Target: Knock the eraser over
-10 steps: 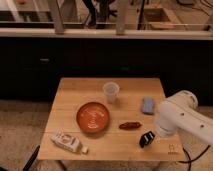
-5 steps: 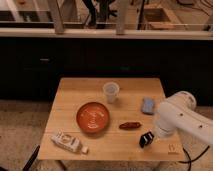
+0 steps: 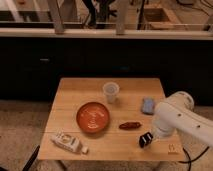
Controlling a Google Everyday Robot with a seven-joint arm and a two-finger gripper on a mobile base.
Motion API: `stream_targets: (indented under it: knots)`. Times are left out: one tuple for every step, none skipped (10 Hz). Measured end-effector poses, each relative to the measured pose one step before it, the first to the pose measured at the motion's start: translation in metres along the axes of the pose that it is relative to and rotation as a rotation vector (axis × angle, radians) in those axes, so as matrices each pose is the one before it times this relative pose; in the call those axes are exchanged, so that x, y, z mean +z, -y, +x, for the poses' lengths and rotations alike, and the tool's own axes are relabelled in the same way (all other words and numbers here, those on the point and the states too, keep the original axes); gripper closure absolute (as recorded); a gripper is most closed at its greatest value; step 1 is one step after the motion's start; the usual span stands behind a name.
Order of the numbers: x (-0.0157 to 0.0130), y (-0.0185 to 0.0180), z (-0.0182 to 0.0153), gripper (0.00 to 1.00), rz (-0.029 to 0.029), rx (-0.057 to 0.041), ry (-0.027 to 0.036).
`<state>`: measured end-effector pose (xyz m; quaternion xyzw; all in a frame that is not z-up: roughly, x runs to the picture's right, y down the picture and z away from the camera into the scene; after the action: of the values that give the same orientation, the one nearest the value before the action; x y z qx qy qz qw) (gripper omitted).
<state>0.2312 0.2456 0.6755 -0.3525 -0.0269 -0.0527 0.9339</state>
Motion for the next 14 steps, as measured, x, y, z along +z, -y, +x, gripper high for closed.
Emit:
stream_targets:
  knots:
    - [0.00269,0.00148,-0.0094,0.98,-0.0051,-0.0053,0.00032]
    - [0.00152,0.00059,-0.00613,0.98,-0.00329,-0.00298,0.00533]
    - [0.00137,0.00011,0.00047,0.98,-0.0016,-0.00349,-0.00603]
    - [0.00006,-0.00021,0.00071,0.98,-0.00101,0.00097,0.0003]
    - [0.00024,-0.00067,0.00084,0.98,-0.00161,0.00117,-0.00042]
    - [0.00131,-0.00059,-0.00575,0.98,-0.00701,-0.00098,-0.00162]
    - [0.00101,0.00152,-0.00974,0.98,-0.00104,-0.00085,0.00227]
    - [0.00075,0.00261,-0.00737,0.98,0.00263,-0.0049,0.00204]
    - [0.00053,0.00099,-0.00043,0.98,0.00248,-0.00234,-0.00226]
    - [0.00059,-0.00133,0.001,0.98,-0.00523,0.00124,-0.00091]
    - [0.00061,-0.00276,0.00296,0.98,-0.0054,0.00164,-0.00441]
    - [0.00059,-0.00129,-0.00071,0.98,-0.00395,-0.00403,-0.00362]
    - [0.0001,-0.00204,-0.0054,0.98,0.00058,-0.00656,0.00108]
    - [0.00042,-0.00196,-0.00237,0.98,-0.00037,-0.00399,-0.00142]
